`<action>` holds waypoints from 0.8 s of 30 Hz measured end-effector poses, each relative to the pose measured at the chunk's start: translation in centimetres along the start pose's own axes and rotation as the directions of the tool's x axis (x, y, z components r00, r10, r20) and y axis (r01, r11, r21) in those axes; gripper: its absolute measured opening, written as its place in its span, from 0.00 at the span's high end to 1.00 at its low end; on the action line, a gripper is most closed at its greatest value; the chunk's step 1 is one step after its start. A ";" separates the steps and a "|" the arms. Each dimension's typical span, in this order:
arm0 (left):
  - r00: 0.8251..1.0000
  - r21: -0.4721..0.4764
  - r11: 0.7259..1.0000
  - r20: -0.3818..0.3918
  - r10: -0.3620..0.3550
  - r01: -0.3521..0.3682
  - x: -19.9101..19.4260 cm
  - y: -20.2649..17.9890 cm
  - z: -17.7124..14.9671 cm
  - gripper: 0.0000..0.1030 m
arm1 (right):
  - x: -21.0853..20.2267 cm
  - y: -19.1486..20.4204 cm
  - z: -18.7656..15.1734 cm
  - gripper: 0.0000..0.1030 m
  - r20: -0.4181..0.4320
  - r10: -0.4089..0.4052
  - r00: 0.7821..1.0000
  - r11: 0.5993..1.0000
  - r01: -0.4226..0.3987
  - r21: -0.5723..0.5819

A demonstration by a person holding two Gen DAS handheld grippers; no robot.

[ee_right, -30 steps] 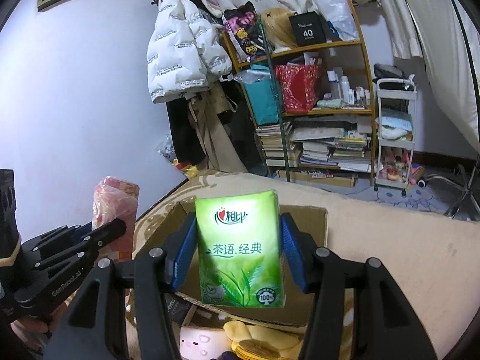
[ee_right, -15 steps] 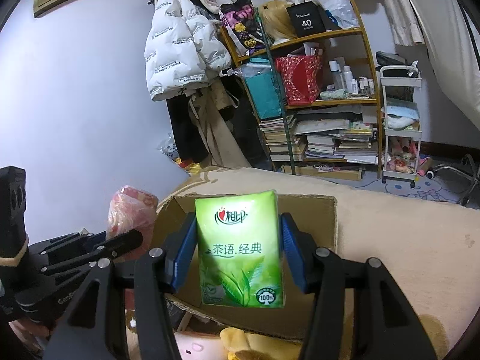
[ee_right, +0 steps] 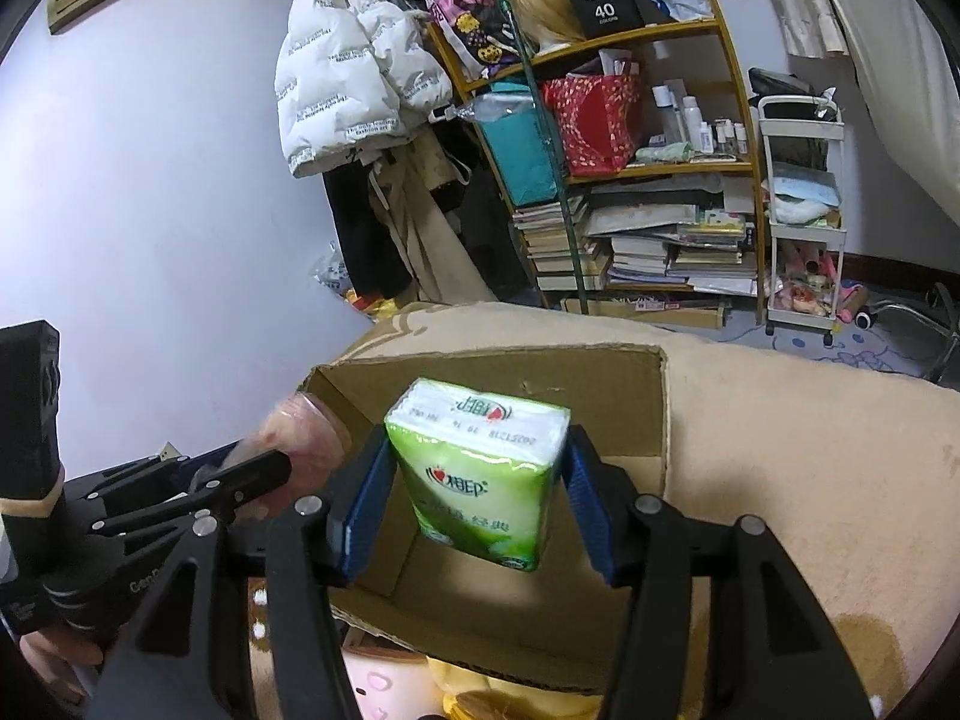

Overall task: Organize soft objects
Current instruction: 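Carry both items over the box and open both tools to drop them in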

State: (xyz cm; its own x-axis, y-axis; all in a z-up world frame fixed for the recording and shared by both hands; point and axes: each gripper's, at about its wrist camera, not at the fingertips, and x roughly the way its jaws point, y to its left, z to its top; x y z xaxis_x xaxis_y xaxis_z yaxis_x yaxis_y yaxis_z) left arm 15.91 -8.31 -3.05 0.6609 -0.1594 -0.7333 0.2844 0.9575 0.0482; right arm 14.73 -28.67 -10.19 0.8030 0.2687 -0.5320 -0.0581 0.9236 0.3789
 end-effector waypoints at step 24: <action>0.991 -0.035 0.992 0.045 0.125 -0.123 -8.9 2.4 -2.3 0.03 | -7.5 2.7 -0.4 0.00 0.072 -0.031 0.997 0.998 0.035 -0.052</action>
State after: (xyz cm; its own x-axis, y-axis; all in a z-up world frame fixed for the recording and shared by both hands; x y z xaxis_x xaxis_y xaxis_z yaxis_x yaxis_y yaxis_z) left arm 9.14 -4.05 2.01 0.7220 -0.0495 -0.6901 0.1763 0.9777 0.1143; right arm 8.34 -28.09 -5.50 0.8450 0.2195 -0.4876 -0.0606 0.9453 0.3204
